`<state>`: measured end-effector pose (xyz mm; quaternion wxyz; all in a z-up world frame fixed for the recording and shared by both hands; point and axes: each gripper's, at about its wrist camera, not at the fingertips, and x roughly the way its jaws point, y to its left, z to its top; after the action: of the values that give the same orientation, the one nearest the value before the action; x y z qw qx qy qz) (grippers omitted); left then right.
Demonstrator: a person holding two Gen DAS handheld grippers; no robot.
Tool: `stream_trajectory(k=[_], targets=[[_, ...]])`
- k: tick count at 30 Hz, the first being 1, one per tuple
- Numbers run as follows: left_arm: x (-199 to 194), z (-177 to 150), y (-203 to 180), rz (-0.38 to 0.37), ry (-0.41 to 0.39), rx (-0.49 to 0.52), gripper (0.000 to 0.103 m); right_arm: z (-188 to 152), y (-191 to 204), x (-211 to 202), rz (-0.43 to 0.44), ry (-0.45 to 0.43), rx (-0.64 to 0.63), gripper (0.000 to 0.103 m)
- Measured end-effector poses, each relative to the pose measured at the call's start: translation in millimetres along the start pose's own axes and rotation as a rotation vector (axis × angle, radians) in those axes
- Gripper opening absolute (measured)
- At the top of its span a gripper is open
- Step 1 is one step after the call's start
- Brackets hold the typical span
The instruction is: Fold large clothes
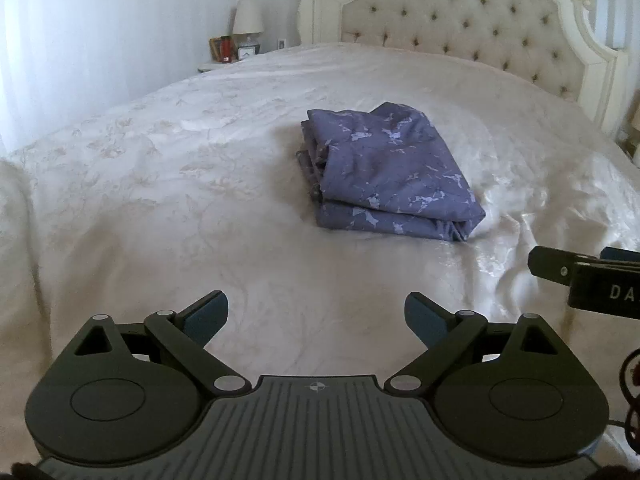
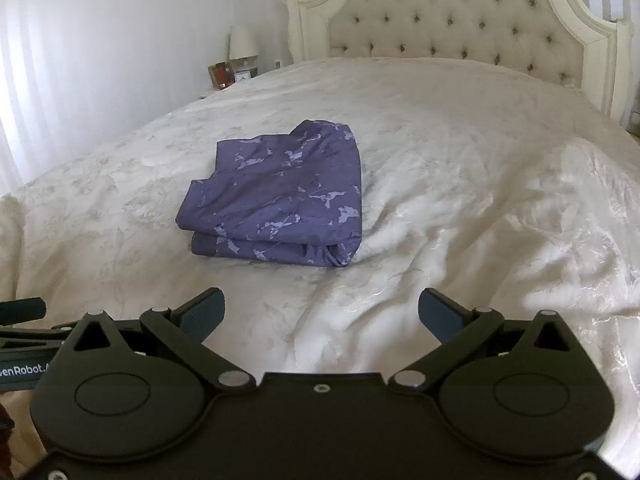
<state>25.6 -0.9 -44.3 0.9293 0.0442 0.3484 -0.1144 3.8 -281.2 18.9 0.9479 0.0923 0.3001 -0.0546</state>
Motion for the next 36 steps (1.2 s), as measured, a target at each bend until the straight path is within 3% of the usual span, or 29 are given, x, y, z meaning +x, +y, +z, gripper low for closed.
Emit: stream_trajectory(k=[15, 36], targets=[[1.1, -1.2, 2.9, 0.004, 0.025, -0.008, 0.096, -5.2, 3.9, 3.6, -0.004, 0.040, 0.020, 0.102], [-11.3, 6.4, -0.1, 0.001, 0.013, -0.007, 0.096, -1.6, -10.0, 1.7, -0.010, 0.031, 0.104, 0.102]])
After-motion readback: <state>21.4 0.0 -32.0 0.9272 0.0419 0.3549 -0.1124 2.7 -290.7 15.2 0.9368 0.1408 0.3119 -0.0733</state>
